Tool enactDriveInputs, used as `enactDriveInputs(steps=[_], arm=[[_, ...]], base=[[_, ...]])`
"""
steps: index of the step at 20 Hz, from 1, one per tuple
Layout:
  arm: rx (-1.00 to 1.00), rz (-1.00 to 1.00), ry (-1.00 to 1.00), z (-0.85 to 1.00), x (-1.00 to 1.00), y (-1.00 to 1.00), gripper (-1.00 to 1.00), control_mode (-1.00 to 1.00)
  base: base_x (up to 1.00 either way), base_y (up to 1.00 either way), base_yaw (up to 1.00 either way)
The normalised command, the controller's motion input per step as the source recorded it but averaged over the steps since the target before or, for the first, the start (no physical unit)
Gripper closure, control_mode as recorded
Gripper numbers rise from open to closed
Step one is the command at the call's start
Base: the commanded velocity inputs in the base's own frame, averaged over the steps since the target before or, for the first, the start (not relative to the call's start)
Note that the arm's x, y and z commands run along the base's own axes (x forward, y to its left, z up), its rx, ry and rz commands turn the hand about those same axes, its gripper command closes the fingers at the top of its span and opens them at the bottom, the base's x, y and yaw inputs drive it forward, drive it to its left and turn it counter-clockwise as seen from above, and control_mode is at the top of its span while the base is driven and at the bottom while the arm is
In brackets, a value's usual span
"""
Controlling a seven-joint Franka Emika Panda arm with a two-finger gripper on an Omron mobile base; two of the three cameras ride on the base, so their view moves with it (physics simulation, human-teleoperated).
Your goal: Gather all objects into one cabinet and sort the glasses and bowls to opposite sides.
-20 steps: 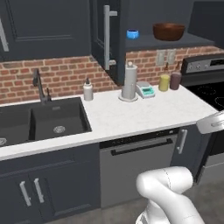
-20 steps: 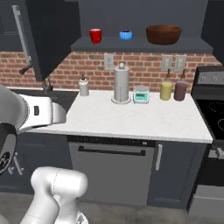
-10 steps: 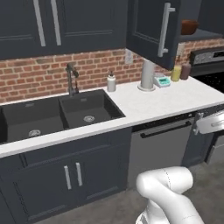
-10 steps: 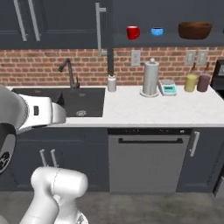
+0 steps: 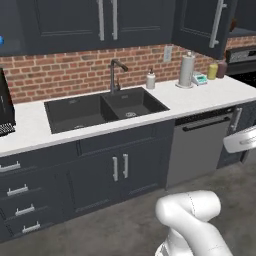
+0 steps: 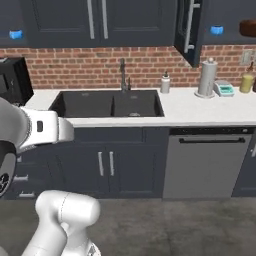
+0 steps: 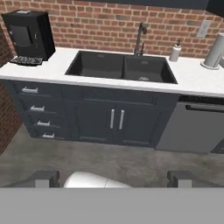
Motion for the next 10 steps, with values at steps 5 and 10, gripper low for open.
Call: enactDriveInputs(steps=[5,10], arm=[[0.0,0.0,0.0,0.0,0.0,0.0,-1.0,1.0],[0.0,0.0,0.0,0.0,0.0,0.0,-1.0,1.0]], base=[[-0.55,1.0,-0.02],[0.12,1.0,-0.2]])
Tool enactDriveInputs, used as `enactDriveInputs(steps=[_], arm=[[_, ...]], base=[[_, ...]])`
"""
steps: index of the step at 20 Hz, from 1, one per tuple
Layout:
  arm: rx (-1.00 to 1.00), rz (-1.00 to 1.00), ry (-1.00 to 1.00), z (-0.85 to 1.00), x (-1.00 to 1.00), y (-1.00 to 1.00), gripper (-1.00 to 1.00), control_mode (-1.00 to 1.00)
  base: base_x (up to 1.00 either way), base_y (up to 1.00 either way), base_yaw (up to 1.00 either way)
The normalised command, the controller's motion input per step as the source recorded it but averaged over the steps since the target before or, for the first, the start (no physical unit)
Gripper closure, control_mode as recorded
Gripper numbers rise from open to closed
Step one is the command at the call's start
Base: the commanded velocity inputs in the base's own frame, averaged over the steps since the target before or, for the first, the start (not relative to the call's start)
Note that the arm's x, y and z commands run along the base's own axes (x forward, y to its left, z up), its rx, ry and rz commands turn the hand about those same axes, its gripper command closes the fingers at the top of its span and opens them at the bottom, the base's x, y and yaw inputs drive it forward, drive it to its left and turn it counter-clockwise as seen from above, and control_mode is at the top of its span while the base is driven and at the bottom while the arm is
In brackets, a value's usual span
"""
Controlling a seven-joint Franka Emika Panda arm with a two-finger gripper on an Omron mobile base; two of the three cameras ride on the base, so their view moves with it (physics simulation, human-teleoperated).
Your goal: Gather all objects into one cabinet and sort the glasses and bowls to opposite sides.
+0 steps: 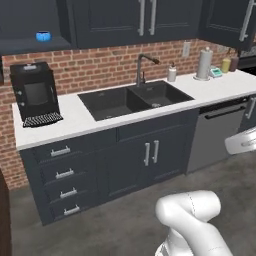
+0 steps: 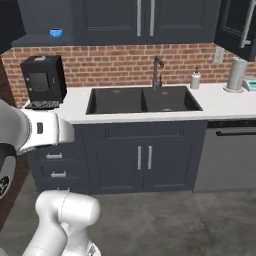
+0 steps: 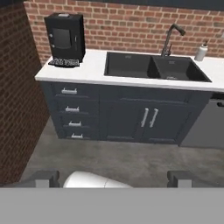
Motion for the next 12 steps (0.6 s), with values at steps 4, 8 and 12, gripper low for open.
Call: enactDriveInputs(steps=[4,8,12], arm=[[0.0,0.0,0.0,0.0,0.0,0.0,-1.0,1.0],[0.0,0.0,0.0,0.0,0.0,0.0,-1.0,1.0],[0.0,0.0,0.0,0.0,0.0,0.0,-1.0,1.0]], base=[[0.98,1.0,-0.16],[1.0,0.66,-0.04],[1.0,0.05,0.0]])
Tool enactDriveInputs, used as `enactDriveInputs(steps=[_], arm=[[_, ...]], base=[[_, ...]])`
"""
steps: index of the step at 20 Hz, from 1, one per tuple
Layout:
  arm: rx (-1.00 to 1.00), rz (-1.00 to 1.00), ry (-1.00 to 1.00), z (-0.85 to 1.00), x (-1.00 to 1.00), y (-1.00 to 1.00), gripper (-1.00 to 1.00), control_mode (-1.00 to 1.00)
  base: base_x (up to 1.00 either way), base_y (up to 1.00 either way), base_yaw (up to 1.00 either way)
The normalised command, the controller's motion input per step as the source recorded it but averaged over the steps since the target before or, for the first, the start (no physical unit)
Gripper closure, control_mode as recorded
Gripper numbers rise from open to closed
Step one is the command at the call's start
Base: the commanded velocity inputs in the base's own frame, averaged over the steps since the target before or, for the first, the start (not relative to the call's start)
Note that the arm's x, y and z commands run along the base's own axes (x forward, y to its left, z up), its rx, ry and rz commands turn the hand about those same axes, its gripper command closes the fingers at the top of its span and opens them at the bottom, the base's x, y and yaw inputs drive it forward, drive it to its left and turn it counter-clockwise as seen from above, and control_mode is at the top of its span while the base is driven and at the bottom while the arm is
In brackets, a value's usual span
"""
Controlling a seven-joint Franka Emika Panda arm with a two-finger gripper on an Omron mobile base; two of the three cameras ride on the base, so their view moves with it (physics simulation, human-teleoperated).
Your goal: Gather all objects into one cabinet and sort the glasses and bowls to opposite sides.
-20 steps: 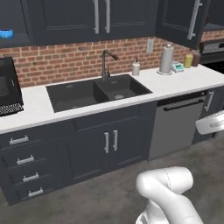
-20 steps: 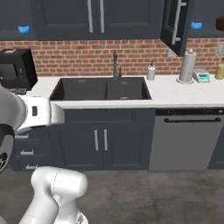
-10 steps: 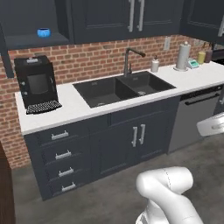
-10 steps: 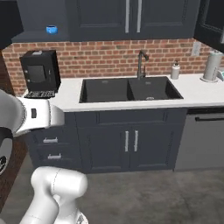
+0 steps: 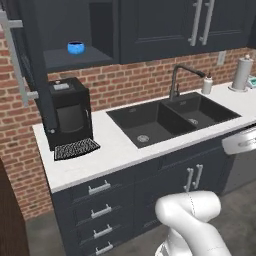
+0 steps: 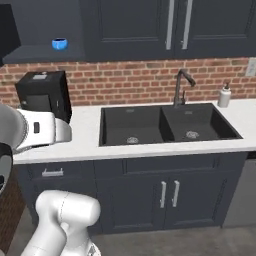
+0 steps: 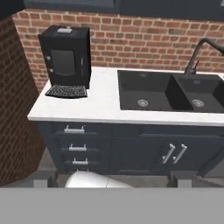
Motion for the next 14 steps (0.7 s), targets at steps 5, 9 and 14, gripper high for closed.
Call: enactDriveInputs(steps=[5,9,14], arm=[[0.0,0.0,0.0,0.0,0.0,0.0,-1.0,1.0],[0.0,0.0,0.0,0.0,0.0,0.0,-1.0,1.0],[0.0,0.0,0.0,0.0,0.0,0.0,-1.0,1.0]], base=[[1.0,0.0,0.09],[1.0,0.04,0.2],[1.0,0.14,0.4]])
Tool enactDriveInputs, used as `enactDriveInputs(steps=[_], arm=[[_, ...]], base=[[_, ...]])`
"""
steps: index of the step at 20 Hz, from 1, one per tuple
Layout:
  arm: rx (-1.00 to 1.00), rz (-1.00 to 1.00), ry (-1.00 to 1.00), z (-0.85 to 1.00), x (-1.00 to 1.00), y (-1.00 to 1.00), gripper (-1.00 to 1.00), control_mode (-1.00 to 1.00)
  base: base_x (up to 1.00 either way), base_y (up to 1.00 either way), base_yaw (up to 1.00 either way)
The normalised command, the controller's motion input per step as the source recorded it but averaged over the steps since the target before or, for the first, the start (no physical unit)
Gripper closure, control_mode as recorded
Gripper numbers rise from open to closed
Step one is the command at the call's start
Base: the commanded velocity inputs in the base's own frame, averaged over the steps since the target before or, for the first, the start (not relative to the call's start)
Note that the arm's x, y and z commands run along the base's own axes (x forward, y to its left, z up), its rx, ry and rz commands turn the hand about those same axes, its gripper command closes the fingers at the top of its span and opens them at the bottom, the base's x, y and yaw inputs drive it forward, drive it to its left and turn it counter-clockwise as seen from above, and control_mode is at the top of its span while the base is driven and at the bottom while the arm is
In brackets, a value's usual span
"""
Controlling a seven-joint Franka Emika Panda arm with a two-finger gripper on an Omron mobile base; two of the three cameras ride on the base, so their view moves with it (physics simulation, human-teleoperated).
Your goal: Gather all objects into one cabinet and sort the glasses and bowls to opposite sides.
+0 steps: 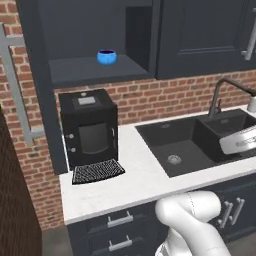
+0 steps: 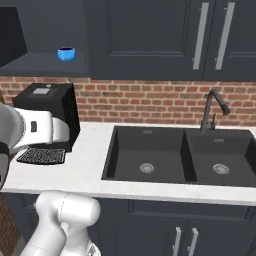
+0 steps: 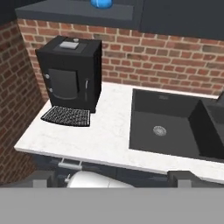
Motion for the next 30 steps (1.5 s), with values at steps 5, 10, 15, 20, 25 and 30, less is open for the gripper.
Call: enactDriveInputs(steps=[5,10,15,20,25,30], arm=[[0.0,0.0,0.0,0.0,0.0,0.0,-1.0,1.0],[0.0,0.0,0.0,0.0,0.0,0.0,-1.0,1.0],[0.0,0.0,0.0,0.0,0.0,0.0,-1.0,1.0],[0.0,0.0,0.0,0.0,0.0,0.0,-1.0,1.0],[0.0,0.0,0.0,0.0,0.0,0.0,-1.0,1.0],[0.0,0.0,0.0,0.0,0.0,0.0,-1.0,1.0]], base=[[1.0,0.09,0.48],[1.0,0.06,0.46],[0.89,0.16,0.37],[0.23,0.04,0.16],[0.0,0.0,0.0],[0.01,-0.35,-0.09]])
